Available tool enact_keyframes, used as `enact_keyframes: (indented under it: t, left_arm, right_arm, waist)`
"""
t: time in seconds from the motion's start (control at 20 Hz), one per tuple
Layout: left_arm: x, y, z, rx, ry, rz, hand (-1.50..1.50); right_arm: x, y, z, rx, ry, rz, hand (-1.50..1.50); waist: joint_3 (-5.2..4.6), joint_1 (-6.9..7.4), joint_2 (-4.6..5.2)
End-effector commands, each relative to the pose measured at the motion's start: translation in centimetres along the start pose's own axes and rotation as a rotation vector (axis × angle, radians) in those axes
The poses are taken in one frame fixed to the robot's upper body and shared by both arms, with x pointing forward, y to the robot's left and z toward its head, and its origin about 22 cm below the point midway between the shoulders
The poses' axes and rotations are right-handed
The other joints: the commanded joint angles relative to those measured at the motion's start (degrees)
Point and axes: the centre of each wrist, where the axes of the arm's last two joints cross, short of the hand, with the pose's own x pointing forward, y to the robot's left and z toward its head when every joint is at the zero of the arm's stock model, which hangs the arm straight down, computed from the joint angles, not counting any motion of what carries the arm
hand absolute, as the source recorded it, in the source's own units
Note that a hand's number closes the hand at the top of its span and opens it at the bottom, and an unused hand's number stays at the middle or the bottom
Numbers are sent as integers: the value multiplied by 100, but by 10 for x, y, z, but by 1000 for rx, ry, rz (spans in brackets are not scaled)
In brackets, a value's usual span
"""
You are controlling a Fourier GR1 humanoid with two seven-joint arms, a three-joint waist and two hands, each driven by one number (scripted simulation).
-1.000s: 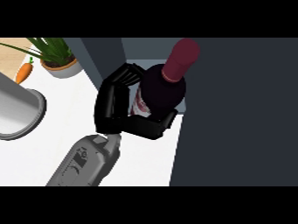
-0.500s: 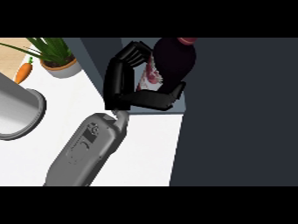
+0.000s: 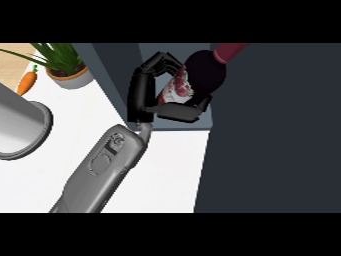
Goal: Pick up the wine, place it into the cabinet and close the cabinet
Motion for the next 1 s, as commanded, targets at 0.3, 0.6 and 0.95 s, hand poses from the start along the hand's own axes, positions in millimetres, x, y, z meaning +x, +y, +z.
enact_keyframes:
  t: [0.3, 0.6, 0.95]
  left_arm:
    - [-30, -11, -4, 12, 34, -30, 150]
    - [-63, -4, 21, 8, 73, -40, 150]
    - [-89, 10, 13, 15, 97, -132, 150]
  right_arm:
    - [5, 2, 15, 60, -22, -43, -150]
    - [6, -4, 25, 84, -33, -43, -150]
    - [12, -6, 7, 86, -39, -53, -150]
  waist:
    - [-4, -64, 14]
    - [-1, -91, 9]
    - [-4, -83, 22]
